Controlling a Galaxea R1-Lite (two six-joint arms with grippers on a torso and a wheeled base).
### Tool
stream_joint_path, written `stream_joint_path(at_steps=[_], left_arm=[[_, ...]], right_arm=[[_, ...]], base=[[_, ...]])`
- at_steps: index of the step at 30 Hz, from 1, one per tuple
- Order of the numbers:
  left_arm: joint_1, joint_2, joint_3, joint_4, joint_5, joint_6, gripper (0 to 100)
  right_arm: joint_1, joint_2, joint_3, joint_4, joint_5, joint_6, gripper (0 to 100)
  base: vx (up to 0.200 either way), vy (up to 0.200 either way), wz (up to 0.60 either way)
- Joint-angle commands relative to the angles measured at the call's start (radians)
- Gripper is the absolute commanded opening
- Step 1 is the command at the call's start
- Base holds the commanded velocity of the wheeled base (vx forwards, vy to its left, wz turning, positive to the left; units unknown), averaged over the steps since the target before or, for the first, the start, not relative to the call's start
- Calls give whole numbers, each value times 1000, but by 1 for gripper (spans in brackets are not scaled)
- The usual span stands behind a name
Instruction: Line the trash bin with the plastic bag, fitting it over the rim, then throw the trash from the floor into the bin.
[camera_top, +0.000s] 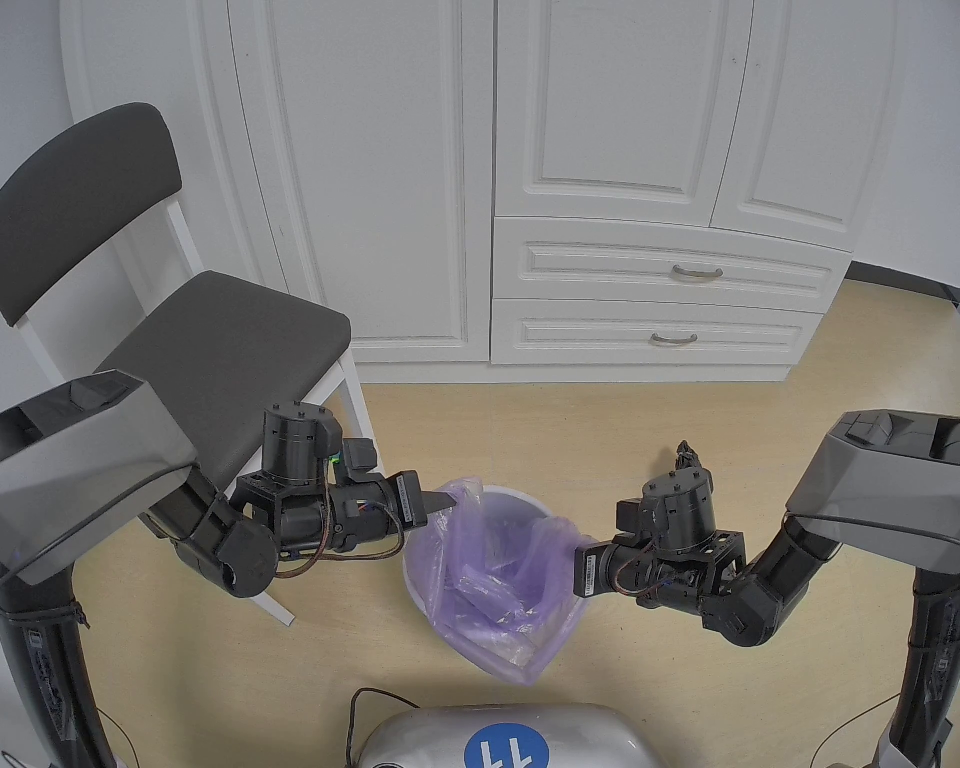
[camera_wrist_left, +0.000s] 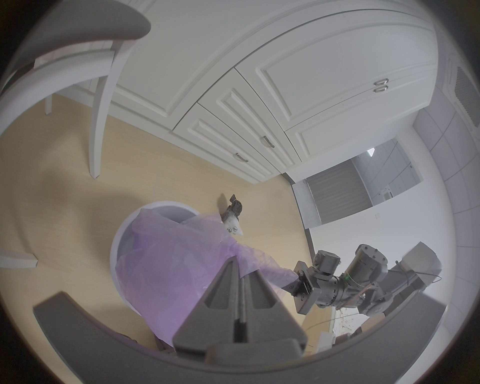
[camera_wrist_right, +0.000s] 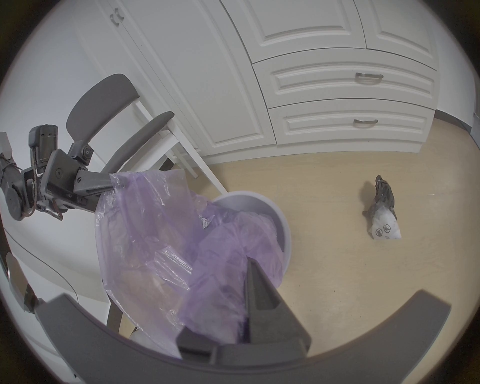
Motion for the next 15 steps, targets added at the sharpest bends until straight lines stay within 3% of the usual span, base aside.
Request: stream_joint_path(at_steps=[1,15], left_arm=[[48,81,-44,0,-58,0,0],[30,151,-116,-12,-67,11,0]], right_arm=[[-22,55,-20,-2,11,11,0],[-117,46,-65,-5,14,26,0]], base=[[0,0,0],[0,0,0]])
